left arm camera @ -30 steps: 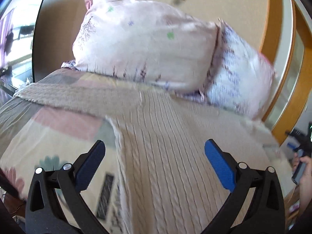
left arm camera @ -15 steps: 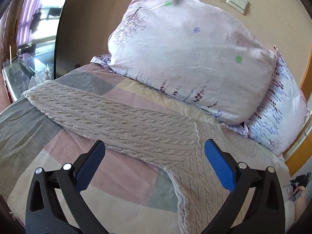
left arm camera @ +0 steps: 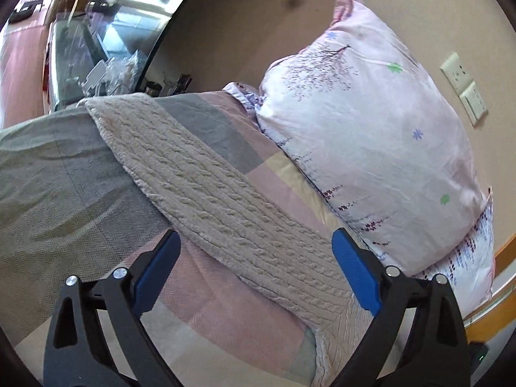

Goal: Fold small clothes

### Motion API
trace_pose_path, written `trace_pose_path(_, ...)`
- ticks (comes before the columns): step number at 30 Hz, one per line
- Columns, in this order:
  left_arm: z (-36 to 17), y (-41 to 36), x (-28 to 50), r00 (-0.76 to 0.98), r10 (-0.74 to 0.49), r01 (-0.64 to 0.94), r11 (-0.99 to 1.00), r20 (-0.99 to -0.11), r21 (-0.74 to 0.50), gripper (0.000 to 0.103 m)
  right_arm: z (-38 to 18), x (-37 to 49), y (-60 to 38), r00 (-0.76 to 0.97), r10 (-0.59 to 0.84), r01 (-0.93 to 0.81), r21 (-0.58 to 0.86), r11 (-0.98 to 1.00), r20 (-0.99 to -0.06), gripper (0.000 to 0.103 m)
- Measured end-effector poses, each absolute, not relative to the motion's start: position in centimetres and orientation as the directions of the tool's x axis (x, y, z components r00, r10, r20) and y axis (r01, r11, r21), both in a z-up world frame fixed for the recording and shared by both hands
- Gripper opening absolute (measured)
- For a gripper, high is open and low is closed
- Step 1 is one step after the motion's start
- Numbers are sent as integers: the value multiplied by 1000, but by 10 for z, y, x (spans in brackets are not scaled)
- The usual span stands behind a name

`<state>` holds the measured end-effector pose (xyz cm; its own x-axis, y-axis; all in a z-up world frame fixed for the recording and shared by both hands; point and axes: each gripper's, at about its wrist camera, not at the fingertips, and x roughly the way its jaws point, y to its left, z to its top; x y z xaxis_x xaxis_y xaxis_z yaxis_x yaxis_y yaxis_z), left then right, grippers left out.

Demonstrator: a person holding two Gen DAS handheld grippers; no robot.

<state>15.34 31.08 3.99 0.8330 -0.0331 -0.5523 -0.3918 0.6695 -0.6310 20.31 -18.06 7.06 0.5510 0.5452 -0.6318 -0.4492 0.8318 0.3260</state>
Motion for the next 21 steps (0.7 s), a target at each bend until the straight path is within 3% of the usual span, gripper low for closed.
trace_pose_path(2, 32, 326, 155, 823, -42, -427, 611, -567, -666, 89, 63, 193, -160, 513, 579, -483, 345, 805, -634, 51)
trace_pose_path(5, 21, 346, 157, 810, -34, -476, 546, -585, -690, 82, 77, 185, -188, 622, 521, -426, 305, 851, -585, 76)
trace_pose_path(6, 16, 355, 159, 801, -23, -501, 521, -599, -691, 79, 82, 190, -215, 651, 501, -395, 309, 865, -570, 79)
trace_pose_path(12, -2, 408, 162, 805, 41, -568, 345, -592, -747, 41, 91, 174, -311, 754, 368, -200, 344, 918, -544, 82)
trace_pose_path(14, -6, 420, 166, 788, 60, -595, 328, -612, -734, 20, 83, 168, -332, 774, 327, -149, 347, 926, -542, 82)
trace_pose_path(16, -3, 425, 176, 748, 71, -636, 359, -660, -683, 8, 76, 162, -346, 788, 307, -112, 366, 924, -534, 82)
trace_pose_path(19, 24, 399, 194, 746, 63, -604, 482, -663, -635, 7, 73, 151, -368, 805, 273, -64, 381, 922, -526, 82)
trace_pose_path(21, 65, 350, 216, 786, 17, -478, 652, -619, -589, 7, 71, 145, -377, 818, 239, -41, 361, 932, -524, 82)
